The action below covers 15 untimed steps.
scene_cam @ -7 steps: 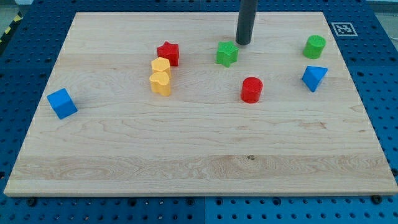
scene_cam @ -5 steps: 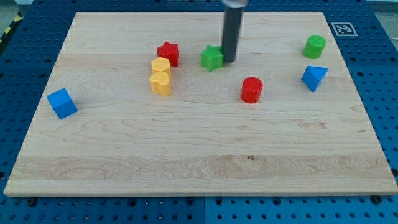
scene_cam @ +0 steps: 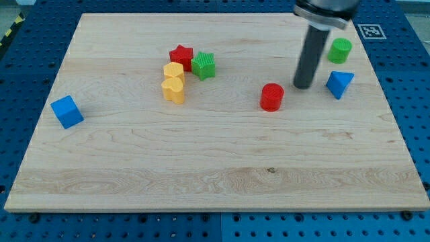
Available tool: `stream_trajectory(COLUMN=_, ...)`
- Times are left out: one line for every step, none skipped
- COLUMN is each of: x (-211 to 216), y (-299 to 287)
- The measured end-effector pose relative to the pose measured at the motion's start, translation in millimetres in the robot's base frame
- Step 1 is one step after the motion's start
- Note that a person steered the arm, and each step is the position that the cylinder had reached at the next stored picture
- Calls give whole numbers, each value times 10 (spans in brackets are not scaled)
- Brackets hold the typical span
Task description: Slide the red circle into the bottom right side of the green star
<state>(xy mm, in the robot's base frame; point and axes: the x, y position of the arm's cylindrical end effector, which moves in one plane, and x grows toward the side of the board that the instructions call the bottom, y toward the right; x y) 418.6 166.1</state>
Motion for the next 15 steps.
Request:
stream_trajectory(x=399, y=293)
stream_trajectory(x=728, y=318)
stream_trajectory(x=796, y=-79)
stream_trajectory(x=638, y=-532)
stream_trajectory(x=454, y=-729)
stream_trajectory(x=526, y=-525)
stream_trajectory(x=553, y=-233)
stream_trajectory(x=431, y=-200)
stream_trajectory(x=398, y=-500)
stream_trajectory(x=377, y=-988)
stream_trajectory(x=377, y=-1274)
stream_trajectory(x=604, y=-905)
stream_trajectory(x=645, y=-643)
stream_trajectory(x=419, y=-691)
stream_trajectory(x=210, y=-851)
